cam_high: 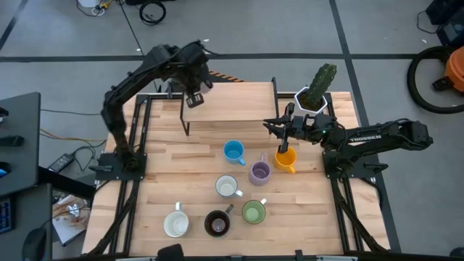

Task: Place coffee mugs
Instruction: Put the left purple mug on the shelf

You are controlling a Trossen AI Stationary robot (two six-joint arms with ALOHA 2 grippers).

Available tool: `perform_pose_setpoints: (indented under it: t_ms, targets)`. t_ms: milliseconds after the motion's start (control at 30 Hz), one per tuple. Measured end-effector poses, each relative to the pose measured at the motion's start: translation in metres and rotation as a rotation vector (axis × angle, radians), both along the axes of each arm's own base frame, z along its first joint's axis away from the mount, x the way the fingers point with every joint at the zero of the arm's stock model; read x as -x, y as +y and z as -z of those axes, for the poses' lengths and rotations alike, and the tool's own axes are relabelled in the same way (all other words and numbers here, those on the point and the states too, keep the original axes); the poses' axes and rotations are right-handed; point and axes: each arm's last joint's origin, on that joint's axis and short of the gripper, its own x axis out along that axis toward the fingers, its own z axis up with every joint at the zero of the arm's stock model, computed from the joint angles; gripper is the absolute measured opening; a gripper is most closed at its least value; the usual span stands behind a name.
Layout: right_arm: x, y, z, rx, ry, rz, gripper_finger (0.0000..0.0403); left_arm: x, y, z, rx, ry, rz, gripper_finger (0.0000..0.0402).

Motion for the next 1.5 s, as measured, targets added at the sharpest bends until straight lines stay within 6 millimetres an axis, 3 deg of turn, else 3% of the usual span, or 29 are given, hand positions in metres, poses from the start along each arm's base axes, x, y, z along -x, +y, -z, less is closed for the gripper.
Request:
perform_pose_setpoints:
  t_ms: [100,300,567,700,1500]
  targets:
    - [0.000,0.000,0.001,0.000,0.005,0.000,0.0066,-0.005,0.017,0.009,0.024,0.003,-0.039,0.0018]
    - [-0.001,0.000,0.003,-0.003,0.027,0.000,0.0066,0.005,0.033,0.016,0.074,0.041,-0.082,0.0018]
    - [-0.001,0.000,0.003,-0.003,0.027,0.000,0.0066,0.003,0.033,0.020,0.090,0.055,0.006,0.0018]
    - [-0.001,0.000,0.003,-0.003,0.027,0.000,0.0066,-0.001,0.040,0.028,0.098,0.082,0.002,0.0018]
    - [-0.001,0.000,0.003,-0.003,0.027,0.001,0.0066,-0.002,0.045,0.034,0.094,0.105,-0.023,0.0018]
